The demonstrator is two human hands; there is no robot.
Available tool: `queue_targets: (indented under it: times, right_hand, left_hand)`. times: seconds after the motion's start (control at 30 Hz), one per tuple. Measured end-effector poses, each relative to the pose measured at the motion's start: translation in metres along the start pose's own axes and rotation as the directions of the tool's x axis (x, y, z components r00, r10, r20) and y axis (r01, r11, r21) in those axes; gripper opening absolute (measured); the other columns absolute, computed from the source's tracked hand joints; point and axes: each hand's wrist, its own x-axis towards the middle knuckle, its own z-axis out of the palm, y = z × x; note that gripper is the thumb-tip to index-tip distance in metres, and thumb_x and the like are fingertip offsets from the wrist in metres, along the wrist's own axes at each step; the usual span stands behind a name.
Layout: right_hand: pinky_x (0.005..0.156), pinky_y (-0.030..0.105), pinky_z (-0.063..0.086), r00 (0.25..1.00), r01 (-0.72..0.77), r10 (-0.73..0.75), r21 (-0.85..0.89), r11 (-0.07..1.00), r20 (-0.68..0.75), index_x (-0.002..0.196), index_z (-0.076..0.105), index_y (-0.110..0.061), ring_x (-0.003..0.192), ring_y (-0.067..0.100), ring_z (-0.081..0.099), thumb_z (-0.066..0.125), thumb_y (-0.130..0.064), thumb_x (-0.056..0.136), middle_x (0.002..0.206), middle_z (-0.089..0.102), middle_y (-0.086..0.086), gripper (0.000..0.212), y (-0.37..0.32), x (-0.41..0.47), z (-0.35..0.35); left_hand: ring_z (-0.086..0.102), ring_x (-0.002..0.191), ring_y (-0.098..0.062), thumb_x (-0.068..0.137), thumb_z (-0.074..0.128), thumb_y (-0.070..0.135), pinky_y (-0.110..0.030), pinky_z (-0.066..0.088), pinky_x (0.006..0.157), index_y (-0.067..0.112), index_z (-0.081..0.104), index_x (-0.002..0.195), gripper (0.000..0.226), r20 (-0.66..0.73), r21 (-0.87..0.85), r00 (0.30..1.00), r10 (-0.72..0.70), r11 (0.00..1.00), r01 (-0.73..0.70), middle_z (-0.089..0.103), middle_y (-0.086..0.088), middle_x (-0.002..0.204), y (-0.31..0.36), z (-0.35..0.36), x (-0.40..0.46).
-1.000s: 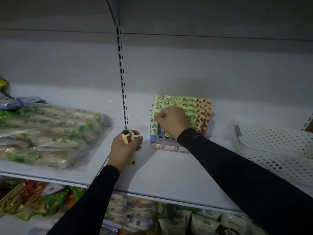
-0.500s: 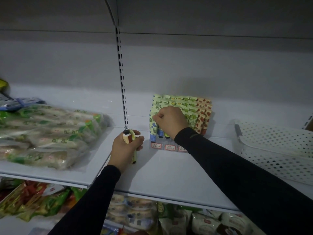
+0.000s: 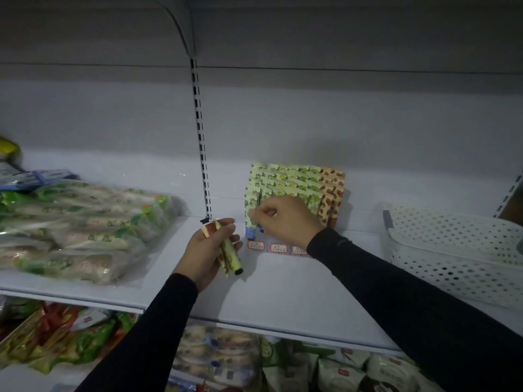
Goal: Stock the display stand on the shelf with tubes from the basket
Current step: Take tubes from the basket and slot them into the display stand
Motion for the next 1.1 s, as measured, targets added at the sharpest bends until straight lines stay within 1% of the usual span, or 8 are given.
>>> queue_targets:
  times: [0.13,0.23,0.3,0.4,0.53,0.77,0.9,1.1]
  right_hand:
    - [0.083,0.019,0.048,0.97,-0.106,0.072,0.134,0.985,0.233,0.127,0.061,-0.02,0.105,0.008,0.061,0.057,-0.05,0.091,0.123,0.065,-0.001,0.046,0.012,-0.017,0.011]
    - [0.096,0.04,0.051,0.925,-0.169,0.092,0.184,0.968,0.369,0.132,0.051,-0.031,0.111,0.013,0.061,0.06,-0.059,0.084,0.123,0.065,-0.001,0.057,0.018,-0.024,0.013]
    - [0.096,0.043,0.052,0.902,-0.205,0.079,0.262,0.943,0.424,0.136,0.045,-0.028,0.106,0.014,0.065,0.068,-0.052,0.082,0.117,0.068,0.0,0.063,0.016,-0.029,0.01]
    - [0.095,0.042,0.053,0.896,-0.238,0.053,0.376,0.896,0.441,0.135,0.045,-0.022,0.1,0.018,0.069,0.075,-0.032,0.083,0.11,0.072,0.004,0.061,0.012,-0.036,0.006]
    - [0.093,0.038,0.055,0.894,-0.29,0.082,0.428,0.856,0.441,0.137,0.045,-0.013,0.102,0.026,0.069,0.071,-0.018,0.087,0.113,0.069,0.013,0.056,0.02,-0.04,0.0]
    - [0.09,0.032,0.056,0.88,-0.336,0.027,0.579,0.743,0.475,0.149,0.028,-0.01,0.107,0.027,0.067,0.057,-0.017,0.097,0.128,0.061,0.018,0.06,0.038,-0.046,-0.017]
    - [0.08,0.023,0.057,0.912,-0.255,0.057,0.453,0.854,0.406,0.144,0.041,-0.013,0.098,0.016,0.069,0.056,-0.03,0.096,0.122,0.066,0.009,0.053,0.038,-0.05,-0.03]
    - [0.065,0.016,0.055,0.988,-0.155,0.128,0.425,0.892,0.091,0.111,0.068,-0.011,0.066,0.002,0.066,0.062,-0.029,0.093,0.089,0.071,0.001,0.025,0.035,-0.043,-0.049]
  left_hand:
    - [0.072,0.084,-0.027,0.095,0.059,0.008,-0.042,0.054,0.09,0.002,0.062,0.109,0.016,0.065,-0.117,0.998,-0.007,0.993,0.014,0.072,-0.015,0.086,0.008,0.014,-0.008]
    - [0.072,0.098,-0.028,0.095,0.059,0.012,-0.043,0.053,0.09,0.009,0.06,0.116,0.022,0.116,-0.1,0.993,0.012,0.995,0.0,0.074,-0.018,0.106,0.014,0.022,-0.013]
    - [0.071,0.099,-0.026,0.085,0.067,0.018,-0.041,0.054,0.089,0.011,0.065,0.107,0.023,0.147,-0.091,0.989,0.031,0.996,-0.018,0.073,-0.016,0.107,0.016,0.029,-0.017]
    - [0.07,0.099,-0.027,0.076,0.072,0.023,-0.041,0.056,0.087,0.007,0.071,0.09,0.021,0.166,-0.022,0.983,0.074,0.997,-0.071,0.072,-0.018,0.103,0.017,0.038,-0.021]
    - [0.069,0.095,-0.032,0.09,0.067,0.023,-0.041,0.057,0.083,-0.002,0.063,0.103,0.028,0.179,0.134,0.977,0.12,0.98,-0.145,0.07,-0.023,0.101,0.015,0.043,-0.019]
    - [0.069,0.092,-0.029,0.094,0.063,0.005,-0.032,0.057,0.077,-0.007,0.055,0.122,0.032,0.203,0.151,0.978,0.054,0.985,-0.085,0.069,-0.024,0.111,0.008,0.052,-0.016]
    - [0.067,0.076,-0.024,0.091,0.068,0.008,-0.029,0.056,0.07,-0.006,0.058,0.102,0.02,0.209,0.267,0.975,0.08,0.954,-0.136,0.07,-0.01,0.083,0.005,0.057,-0.017]
    - [0.062,0.076,-0.016,0.087,0.073,0.012,-0.025,0.058,0.075,0.003,0.056,0.092,0.02,0.291,0.479,0.956,0.048,0.857,-0.189,0.055,-0.01,0.081,-0.001,0.065,-0.019]
